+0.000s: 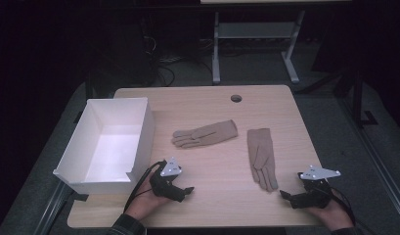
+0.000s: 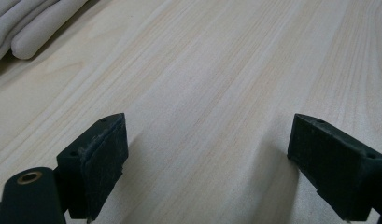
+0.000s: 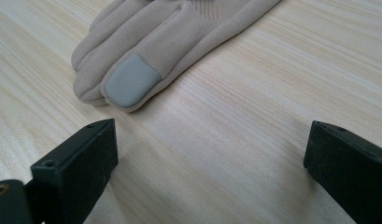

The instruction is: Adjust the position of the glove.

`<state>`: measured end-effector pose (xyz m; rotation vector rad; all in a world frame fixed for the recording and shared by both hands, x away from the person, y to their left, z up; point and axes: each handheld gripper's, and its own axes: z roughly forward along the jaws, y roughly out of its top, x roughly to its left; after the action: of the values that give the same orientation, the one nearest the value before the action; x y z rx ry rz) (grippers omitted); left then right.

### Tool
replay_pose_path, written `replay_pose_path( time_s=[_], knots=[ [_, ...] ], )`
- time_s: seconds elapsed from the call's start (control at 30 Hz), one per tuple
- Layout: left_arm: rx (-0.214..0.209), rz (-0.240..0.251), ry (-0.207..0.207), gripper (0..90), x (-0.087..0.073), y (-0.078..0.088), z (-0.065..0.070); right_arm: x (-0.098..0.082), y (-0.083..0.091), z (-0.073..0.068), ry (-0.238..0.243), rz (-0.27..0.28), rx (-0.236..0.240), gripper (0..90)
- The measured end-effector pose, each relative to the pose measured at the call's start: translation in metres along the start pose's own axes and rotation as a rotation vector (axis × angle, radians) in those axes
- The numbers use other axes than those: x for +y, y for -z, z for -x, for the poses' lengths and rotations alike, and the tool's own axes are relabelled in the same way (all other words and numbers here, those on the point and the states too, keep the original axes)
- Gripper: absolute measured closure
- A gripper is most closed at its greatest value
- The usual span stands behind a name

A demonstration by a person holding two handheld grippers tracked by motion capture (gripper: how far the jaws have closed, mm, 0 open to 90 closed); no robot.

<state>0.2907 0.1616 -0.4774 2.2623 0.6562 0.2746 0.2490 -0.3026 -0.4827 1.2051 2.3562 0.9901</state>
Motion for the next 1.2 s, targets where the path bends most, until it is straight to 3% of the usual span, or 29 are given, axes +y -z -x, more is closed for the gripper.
replay_pose_path(
  time_s=[0.33, 0.53, 0.77, 0.87, 0.97, 1.2],
  knots=[
    [0.0, 0.0, 0.0, 11.7, 0.0, 0.0, 0.0, 0.0, 0.0, 0.0, 0.003, 0.003, 0.005, 4.2],
    [0.0, -0.001, -0.001, 11.7, 0.0, 0.0, 0.0, 0.009, 0.007, -0.001, -0.027, -0.018, 0.038, 28.9],
    [-0.001, 0.007, 0.01, 11.7, 0.0, 0.0, 0.001, 0.025, 0.017, -0.005, 0.017, 0.022, 0.054, 70.9],
    [0.002, 0.005, -0.006, 11.7, 0.0, 0.0, 0.0, 0.031, 0.016, -0.005, 0.016, 0.032, 0.075, 86.5],
    [0.001, 0.006, 0.0, 11.7, 0.0, 0.0, 0.0, 0.038, 0.011, -0.003, 0.014, 0.018, 0.112, 89.8],
    [0.001, 0.004, 0.0, 11.8, 0.0, 0.0, 0.0, 0.049, -0.006, -0.004, 0.063, -0.017, 0.141, 89.9]
  ],
)
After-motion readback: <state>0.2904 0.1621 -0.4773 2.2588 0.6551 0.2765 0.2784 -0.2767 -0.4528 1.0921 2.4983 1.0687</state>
